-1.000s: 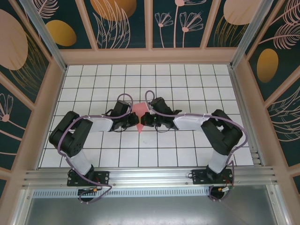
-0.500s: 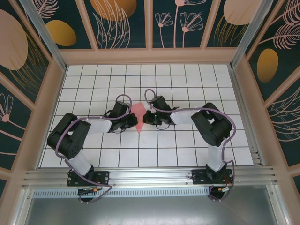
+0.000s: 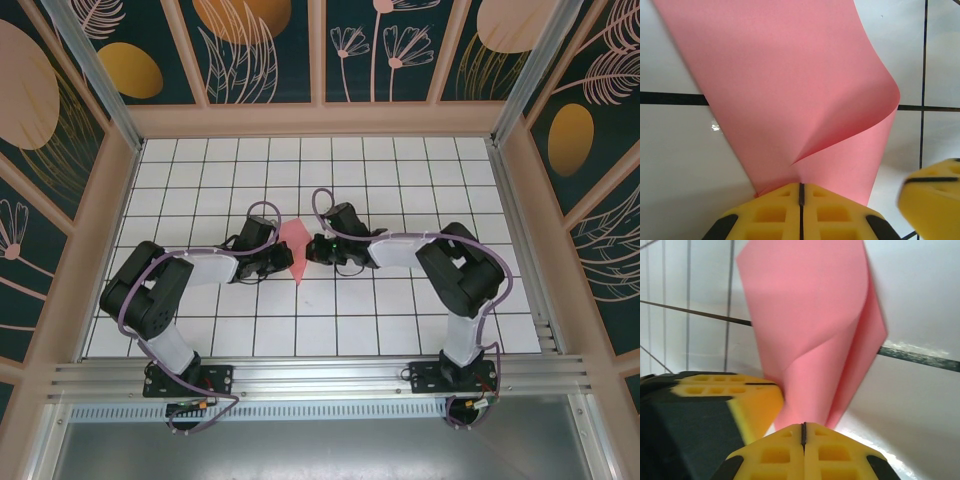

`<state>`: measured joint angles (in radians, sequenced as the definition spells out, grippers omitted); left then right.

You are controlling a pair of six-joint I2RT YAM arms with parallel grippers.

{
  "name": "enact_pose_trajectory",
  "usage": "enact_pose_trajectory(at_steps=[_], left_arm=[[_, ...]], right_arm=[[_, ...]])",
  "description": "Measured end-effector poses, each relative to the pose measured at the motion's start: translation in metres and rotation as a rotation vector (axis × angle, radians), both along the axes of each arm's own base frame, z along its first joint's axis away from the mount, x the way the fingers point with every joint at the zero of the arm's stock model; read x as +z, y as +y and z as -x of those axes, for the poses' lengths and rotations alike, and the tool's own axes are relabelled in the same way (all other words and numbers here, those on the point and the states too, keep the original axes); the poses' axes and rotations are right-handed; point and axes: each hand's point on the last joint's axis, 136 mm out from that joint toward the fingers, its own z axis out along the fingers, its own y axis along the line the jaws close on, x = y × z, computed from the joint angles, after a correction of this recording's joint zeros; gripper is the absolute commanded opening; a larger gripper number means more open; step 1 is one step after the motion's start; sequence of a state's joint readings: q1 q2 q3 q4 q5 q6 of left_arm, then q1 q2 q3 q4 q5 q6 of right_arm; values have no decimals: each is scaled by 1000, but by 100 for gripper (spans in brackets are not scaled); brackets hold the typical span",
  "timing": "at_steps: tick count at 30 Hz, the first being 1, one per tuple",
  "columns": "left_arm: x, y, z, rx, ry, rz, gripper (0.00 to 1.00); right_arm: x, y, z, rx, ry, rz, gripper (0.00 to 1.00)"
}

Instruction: Fold a paper plane with a square sheet of paper (pick it up from the middle)

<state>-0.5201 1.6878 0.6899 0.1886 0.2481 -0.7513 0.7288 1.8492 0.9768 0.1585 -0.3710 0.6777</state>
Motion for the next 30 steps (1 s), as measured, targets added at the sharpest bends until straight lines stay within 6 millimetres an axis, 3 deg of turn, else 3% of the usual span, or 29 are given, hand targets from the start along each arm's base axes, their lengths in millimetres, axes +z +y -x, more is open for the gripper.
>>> enact_pose_trajectory(at_steps=[5, 15, 30], left_arm=[[0, 0, 0, 1, -2, -3, 8], [0, 1, -1, -4, -7, -8, 8], [0, 2, 0, 0, -8, -16, 9]], right_arm=[[11, 6, -1, 18, -28, -34, 2], [-6, 14, -10, 25, -7, -12, 2], [-23, 9, -12, 8, 11, 21, 1]])
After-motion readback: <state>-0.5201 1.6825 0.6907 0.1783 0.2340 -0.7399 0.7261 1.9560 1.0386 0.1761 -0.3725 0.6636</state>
